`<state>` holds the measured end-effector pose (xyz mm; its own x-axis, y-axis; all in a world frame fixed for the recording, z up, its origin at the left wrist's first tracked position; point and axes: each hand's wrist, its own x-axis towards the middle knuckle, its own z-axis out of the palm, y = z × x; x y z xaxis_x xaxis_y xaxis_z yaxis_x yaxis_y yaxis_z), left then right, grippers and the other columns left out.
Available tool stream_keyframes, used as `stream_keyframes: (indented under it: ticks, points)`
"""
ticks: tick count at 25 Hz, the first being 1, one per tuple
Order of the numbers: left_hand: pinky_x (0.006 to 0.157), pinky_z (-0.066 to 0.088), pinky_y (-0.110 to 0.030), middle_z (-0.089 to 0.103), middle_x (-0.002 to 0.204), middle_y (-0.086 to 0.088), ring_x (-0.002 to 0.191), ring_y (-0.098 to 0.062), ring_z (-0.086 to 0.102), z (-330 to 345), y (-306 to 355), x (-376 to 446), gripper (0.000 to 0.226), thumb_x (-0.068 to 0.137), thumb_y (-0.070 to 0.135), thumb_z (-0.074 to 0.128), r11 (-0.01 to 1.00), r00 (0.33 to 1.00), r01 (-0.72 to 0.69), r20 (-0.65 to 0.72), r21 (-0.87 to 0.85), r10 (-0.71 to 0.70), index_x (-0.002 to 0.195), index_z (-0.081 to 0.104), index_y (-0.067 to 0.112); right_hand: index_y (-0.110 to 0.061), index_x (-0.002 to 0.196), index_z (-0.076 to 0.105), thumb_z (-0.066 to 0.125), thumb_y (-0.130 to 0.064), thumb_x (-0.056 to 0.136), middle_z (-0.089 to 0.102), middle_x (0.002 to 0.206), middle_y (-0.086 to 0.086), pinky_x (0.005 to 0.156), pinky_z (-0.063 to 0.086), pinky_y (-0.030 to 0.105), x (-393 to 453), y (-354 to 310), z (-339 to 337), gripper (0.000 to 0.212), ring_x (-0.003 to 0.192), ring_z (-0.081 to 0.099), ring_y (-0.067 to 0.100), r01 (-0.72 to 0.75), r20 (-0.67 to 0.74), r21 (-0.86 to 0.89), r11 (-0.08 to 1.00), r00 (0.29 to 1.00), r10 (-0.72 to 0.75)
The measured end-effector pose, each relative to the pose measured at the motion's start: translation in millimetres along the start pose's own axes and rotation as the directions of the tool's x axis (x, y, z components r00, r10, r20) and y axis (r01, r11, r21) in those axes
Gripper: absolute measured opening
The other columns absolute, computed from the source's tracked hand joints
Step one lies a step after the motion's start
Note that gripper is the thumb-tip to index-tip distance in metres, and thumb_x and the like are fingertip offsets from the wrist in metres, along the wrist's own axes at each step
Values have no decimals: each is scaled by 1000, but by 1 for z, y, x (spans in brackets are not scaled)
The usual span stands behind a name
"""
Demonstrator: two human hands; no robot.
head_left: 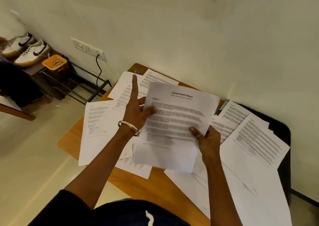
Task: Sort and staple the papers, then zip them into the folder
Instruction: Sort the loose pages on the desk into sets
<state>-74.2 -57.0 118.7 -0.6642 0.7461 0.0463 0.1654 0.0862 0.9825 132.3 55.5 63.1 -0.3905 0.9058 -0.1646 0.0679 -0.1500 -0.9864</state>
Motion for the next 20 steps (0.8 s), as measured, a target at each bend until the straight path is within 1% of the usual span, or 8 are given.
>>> stream_keyframes:
  ticks: [4, 6, 8, 10, 12, 15, 17, 20]
  points:
    - [78, 53, -19, 61, 102, 8, 87, -11, 62, 19, 1, 3, 41, 84, 16, 66, 990, 975, -34, -213, 133, 62, 123, 56, 12, -15, 115, 60, 71, -10, 83, 65, 104, -6, 75, 48, 6, 12, -20, 0, 34, 96, 62, 4, 226, -134, -148, 963, 960, -246]
    - [71, 47, -8, 61, 101, 3, 90, -15, 60, 32, -10, -2, 39, 83, 15, 67, 990, 974, 5, -224, 138, 27, 120, 57, 5, -9, 125, 54, 66, -10, 87, 61, 116, 0, 85, 47, 13, 12, -5, -1, 40, 106, 58, 11, 248, -105, -285, 926, 952, -288]
    - [66, 44, -3, 63, 101, -3, 92, -19, 61, 44, -29, -13, 41, 83, 10, 67, 979, 989, 63, -145, 193, -35, 120, 54, 2, -1, 128, 50, 62, -12, 89, 58, 122, 14, 91, 48, 28, 9, 27, -1, 42, 114, 55, 26, 161, -54, -390, 907, 979, -197]
    - [66, 48, -16, 66, 96, -15, 89, -30, 63, 54, -45, -25, 33, 85, 8, 64, 951, 987, 155, -92, 269, -135, 115, 57, -3, 2, 121, 53, 59, -21, 91, 61, 111, 19, 88, 53, 36, 3, 50, -2, 39, 109, 58, 34, 20, -61, -395, 918, 997, -48]
    - [62, 47, -24, 64, 86, -18, 78, -31, 61, 61, -50, -32, 25, 87, 12, 61, 926, 972, 235, -87, 295, -218, 103, 60, -8, 5, 118, 55, 56, -39, 87, 62, 108, 15, 86, 54, 32, 1, 56, -5, 53, 107, 60, 32, -21, -110, -326, 945, 994, -16]
    - [62, 40, -21, 60, 71, -5, 62, -17, 51, 58, -47, -27, 14, 86, 11, 64, 957, 976, 219, -62, 192, -210, 87, 65, -3, -3, 125, 55, 61, -23, 91, 61, 123, 15, 98, 49, 36, 8, 48, -9, 40, 117, 55, 26, 64, -149, -258, 964, 983, -105]
    - [69, 49, -26, 67, 82, 1, 72, -12, 61, 47, -50, -21, 15, 83, 17, 68, 969, 968, 246, 43, 29, -247, 96, 67, 9, -6, 124, 57, 58, -12, 93, 62, 121, 13, 97, 48, 36, 11, 41, -13, 31, 115, 56, 25, 36, -140, -221, 975, 988, -69]
    - [86, 53, -36, 69, 105, -1, 98, -19, 65, 28, -73, -21, 28, 81, 17, 69, 890, 872, 453, 236, -55, -430, 109, 64, 16, -11, 124, 58, 55, -10, 94, 62, 123, 8, 99, 48, 43, 12, 46, -13, 30, 116, 56, 26, -70, -1, -279, 958, 997, 72]
